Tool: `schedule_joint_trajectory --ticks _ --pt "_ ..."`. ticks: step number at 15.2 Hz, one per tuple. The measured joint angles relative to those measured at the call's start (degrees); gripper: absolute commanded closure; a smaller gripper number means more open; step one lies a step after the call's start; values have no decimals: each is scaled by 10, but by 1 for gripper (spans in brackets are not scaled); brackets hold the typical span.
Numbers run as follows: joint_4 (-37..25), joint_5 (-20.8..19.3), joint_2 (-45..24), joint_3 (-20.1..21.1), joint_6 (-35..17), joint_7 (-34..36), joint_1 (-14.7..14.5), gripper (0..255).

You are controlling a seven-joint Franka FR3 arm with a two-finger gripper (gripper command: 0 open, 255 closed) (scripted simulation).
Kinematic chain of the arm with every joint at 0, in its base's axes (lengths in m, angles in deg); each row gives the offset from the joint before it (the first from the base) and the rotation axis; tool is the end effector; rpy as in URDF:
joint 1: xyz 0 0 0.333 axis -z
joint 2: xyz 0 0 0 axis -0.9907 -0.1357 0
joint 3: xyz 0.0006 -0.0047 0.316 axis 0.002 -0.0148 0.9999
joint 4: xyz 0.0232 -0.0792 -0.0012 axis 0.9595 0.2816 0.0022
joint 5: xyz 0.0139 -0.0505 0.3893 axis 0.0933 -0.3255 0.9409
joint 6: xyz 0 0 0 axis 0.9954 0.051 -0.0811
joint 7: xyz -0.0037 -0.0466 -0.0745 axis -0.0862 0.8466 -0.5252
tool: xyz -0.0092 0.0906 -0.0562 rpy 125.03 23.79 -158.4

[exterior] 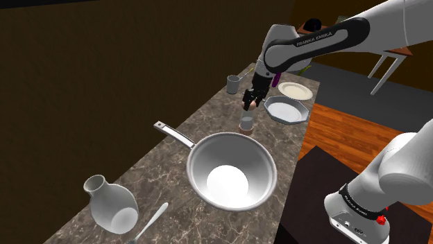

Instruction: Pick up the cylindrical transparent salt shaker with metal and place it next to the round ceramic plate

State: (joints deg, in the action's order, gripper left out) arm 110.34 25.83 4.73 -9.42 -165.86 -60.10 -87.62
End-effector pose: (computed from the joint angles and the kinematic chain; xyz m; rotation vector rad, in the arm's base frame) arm 0.5108 0.0471 0.3945 -2.9766 -0.0406 -0.0375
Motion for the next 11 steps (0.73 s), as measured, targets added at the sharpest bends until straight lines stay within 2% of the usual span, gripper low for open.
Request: schedule_joint_trajectory --ticks 11 --pt "-52 -11 34 0 85 18 2 255"
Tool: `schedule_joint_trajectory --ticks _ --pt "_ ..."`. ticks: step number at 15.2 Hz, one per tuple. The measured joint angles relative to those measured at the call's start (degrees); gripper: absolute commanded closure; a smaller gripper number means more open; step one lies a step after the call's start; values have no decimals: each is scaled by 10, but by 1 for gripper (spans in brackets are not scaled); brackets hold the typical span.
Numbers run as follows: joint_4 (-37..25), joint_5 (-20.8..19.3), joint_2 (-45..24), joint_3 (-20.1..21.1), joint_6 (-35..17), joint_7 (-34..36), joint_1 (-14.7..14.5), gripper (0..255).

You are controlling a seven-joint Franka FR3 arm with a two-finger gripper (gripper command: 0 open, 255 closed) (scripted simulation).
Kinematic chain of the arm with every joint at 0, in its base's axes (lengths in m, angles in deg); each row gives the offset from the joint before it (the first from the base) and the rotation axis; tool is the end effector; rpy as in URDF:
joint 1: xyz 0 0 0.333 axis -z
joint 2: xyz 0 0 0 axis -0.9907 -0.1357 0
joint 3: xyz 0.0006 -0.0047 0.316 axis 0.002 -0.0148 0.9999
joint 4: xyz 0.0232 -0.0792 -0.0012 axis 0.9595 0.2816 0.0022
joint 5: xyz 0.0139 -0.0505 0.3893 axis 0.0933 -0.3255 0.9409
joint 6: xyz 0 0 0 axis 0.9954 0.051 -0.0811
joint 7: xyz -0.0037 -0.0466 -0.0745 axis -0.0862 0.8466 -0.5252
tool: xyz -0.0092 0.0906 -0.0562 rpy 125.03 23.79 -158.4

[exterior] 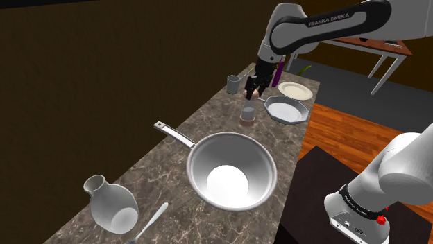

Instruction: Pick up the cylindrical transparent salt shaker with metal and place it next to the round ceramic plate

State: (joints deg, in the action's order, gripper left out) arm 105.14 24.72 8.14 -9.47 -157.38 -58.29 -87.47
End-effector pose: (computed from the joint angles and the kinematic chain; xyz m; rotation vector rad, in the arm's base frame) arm 0.5110 0.0481 0.4538 -2.9764 -0.0401 -0.0374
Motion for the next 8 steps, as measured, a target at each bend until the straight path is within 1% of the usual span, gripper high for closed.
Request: schedule_joint_trajectory --ticks 8 --pt "-46 -6 14 -1 59 9 2 255"
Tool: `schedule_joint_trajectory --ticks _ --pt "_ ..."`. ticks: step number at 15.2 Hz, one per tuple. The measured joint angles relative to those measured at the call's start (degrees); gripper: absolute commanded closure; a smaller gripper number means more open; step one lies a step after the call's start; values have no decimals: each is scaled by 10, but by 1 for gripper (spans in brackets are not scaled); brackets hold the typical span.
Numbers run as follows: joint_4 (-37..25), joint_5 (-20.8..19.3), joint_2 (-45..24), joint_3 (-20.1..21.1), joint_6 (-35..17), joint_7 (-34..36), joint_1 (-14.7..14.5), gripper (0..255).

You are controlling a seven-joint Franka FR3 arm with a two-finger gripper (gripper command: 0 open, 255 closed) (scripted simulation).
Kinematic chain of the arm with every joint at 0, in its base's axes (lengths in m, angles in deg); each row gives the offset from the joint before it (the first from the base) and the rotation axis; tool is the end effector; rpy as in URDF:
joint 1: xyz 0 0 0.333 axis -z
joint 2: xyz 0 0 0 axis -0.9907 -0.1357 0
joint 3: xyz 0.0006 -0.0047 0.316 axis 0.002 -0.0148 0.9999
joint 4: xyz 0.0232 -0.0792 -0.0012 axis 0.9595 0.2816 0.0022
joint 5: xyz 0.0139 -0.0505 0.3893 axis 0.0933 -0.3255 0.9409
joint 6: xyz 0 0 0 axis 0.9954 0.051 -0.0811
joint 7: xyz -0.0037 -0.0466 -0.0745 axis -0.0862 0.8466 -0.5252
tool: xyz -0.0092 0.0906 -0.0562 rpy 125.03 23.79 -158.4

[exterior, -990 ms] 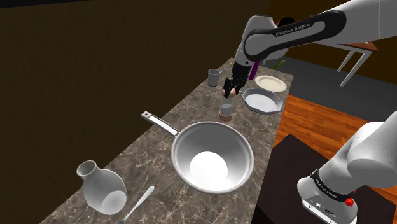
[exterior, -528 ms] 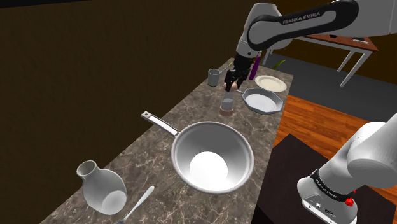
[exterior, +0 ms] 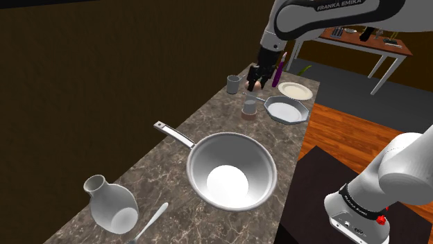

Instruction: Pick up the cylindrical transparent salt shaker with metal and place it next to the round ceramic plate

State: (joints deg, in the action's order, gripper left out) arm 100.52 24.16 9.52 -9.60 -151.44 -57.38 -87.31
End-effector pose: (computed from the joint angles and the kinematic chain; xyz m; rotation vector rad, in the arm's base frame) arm 0.5117 0.0472 0.4952 -2.9767 -0.0402 -0.0376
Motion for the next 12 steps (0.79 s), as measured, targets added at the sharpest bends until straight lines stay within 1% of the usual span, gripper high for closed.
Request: schedule_joint_trajectory --ticks 12 --pt "-83 -5 9 -2 92 13 1 255"
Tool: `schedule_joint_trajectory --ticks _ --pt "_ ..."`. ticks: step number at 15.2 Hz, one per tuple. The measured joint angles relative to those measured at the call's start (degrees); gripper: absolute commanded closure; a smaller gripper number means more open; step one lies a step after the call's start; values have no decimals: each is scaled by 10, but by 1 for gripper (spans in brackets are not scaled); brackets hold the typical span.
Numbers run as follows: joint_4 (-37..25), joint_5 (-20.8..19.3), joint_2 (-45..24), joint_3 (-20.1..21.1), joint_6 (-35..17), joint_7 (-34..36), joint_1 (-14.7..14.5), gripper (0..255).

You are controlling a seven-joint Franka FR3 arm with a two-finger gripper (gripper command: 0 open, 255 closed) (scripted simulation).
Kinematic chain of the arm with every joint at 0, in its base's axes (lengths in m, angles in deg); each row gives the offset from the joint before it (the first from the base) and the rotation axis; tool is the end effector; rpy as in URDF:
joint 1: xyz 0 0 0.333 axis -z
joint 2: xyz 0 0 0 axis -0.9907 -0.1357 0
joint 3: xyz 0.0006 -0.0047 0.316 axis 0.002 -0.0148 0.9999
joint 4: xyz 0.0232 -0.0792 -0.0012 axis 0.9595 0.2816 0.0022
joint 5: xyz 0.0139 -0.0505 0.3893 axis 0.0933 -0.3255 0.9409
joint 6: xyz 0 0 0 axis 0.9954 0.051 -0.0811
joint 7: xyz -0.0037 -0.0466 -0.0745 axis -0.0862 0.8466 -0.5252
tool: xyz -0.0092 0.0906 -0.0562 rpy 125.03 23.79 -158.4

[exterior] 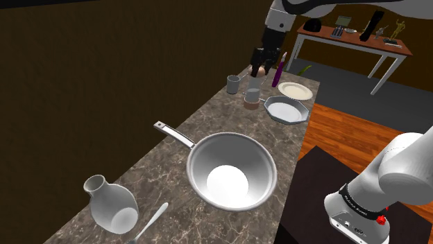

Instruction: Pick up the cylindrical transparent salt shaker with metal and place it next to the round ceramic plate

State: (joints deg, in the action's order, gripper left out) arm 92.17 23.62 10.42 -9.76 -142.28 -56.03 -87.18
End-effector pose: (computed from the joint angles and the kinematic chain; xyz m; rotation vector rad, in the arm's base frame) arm 0.5112 0.0467 0.5593 -2.9767 -0.0404 -0.0377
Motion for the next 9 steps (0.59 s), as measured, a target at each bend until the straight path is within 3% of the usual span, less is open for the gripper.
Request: schedule_joint_trajectory --ticks 9 --pt "-72 -2 -3 -1 68 10 0 255"
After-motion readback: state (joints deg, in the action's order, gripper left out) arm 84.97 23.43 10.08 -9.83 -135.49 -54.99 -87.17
